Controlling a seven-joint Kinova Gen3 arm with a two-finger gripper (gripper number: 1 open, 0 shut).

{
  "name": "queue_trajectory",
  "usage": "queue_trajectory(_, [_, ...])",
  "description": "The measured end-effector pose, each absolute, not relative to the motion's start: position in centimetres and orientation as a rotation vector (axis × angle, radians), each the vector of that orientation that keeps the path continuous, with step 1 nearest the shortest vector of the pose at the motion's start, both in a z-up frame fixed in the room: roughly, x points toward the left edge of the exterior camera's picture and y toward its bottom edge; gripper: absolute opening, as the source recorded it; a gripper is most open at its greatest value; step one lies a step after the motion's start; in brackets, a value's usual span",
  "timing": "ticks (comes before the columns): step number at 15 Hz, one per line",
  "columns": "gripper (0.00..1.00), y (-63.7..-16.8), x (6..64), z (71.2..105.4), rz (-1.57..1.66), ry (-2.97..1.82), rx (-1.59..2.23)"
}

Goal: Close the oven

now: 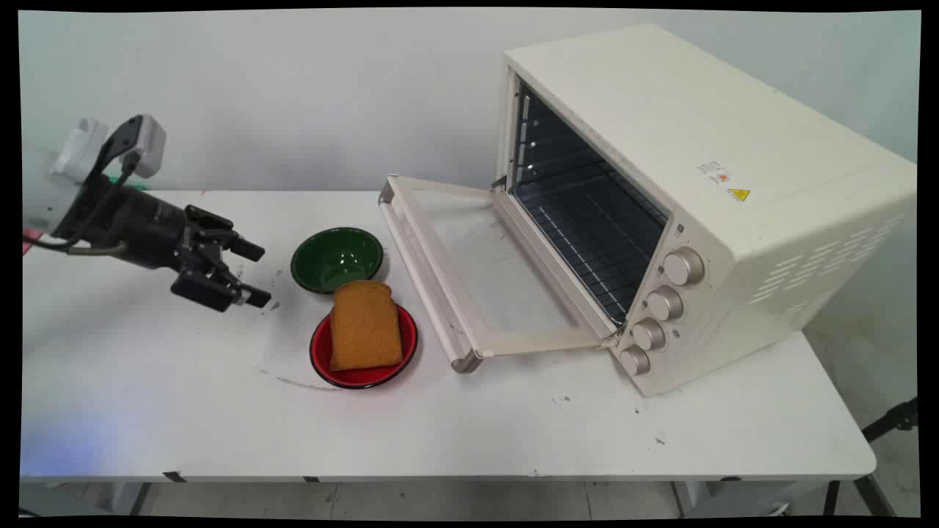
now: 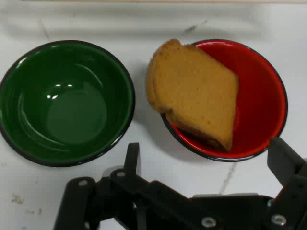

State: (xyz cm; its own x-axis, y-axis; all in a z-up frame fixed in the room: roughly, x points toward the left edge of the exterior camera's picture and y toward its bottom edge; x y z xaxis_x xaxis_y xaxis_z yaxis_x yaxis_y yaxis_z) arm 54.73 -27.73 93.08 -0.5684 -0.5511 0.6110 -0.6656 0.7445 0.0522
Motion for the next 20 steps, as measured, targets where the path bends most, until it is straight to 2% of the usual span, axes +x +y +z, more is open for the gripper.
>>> queue_trajectory(5, [1.0,-30.4,53.1,91.7,0.252,-2.291,0.987])
queue_trajectory(8, [1.0,-32.8,50.8,89.6,0.257,-2.285,1.004])
queue_trajectory(9, [0.0,-33.6,50.1,88.9,0.26,-2.286,1.006])
queue_trajectory(15, [0.0,-38.0,46.1,84.7,0.273,-2.288,0.998])
queue_trajectory(20, [0.0,-40.0,44.4,83.2,0.292,-2.281,0.982])
